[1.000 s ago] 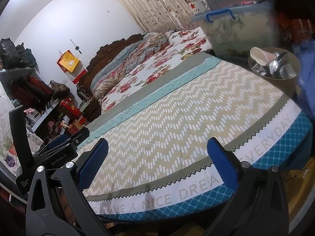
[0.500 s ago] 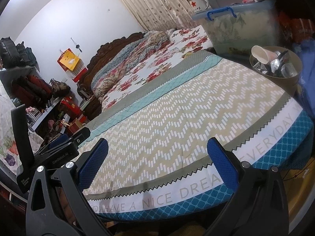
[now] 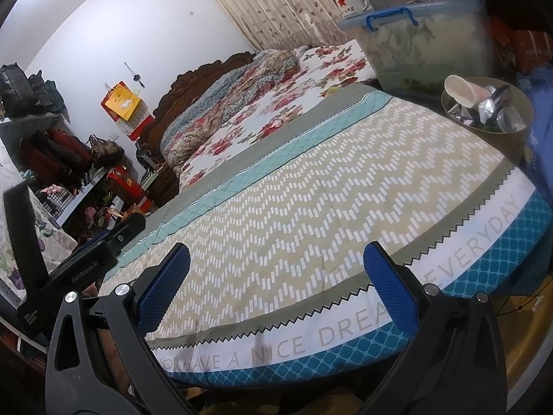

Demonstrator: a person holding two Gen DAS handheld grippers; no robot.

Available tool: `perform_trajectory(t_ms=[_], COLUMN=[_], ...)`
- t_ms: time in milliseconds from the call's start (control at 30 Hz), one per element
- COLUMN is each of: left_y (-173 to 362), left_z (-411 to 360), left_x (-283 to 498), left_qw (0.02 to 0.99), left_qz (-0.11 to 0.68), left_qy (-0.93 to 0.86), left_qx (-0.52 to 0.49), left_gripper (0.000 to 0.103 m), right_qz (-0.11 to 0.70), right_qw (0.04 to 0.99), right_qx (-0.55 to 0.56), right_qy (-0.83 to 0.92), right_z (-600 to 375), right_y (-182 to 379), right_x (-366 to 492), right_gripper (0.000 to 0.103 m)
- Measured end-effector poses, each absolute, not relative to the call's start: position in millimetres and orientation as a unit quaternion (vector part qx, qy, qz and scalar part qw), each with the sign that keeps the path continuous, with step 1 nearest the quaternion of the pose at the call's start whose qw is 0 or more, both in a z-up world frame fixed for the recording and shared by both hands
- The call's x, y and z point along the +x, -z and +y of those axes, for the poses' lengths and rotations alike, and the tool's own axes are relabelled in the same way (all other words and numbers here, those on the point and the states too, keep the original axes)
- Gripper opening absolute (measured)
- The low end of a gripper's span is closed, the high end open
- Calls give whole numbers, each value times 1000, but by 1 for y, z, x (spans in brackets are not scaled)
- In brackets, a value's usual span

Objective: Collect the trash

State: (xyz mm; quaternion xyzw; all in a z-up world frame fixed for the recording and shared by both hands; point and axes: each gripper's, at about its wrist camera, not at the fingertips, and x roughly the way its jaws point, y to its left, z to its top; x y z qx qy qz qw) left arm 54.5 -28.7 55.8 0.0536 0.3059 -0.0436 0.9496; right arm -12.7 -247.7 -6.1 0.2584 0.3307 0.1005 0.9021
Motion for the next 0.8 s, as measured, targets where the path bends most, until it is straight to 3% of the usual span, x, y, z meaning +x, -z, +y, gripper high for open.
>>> perform_trajectory(t_ms=[800], left_y=[-65], left_z=[-29], left_x=[44], left_qw=[955], left_qz=[285], left_qy=[28], left_qx=[77], left_gripper=[94], right_qz=[336], right_qw=[900], right_qx=[260], right_qy=[-102], right_z=[-246], right_y=[10], right_x=[-12], right_gripper=[99])
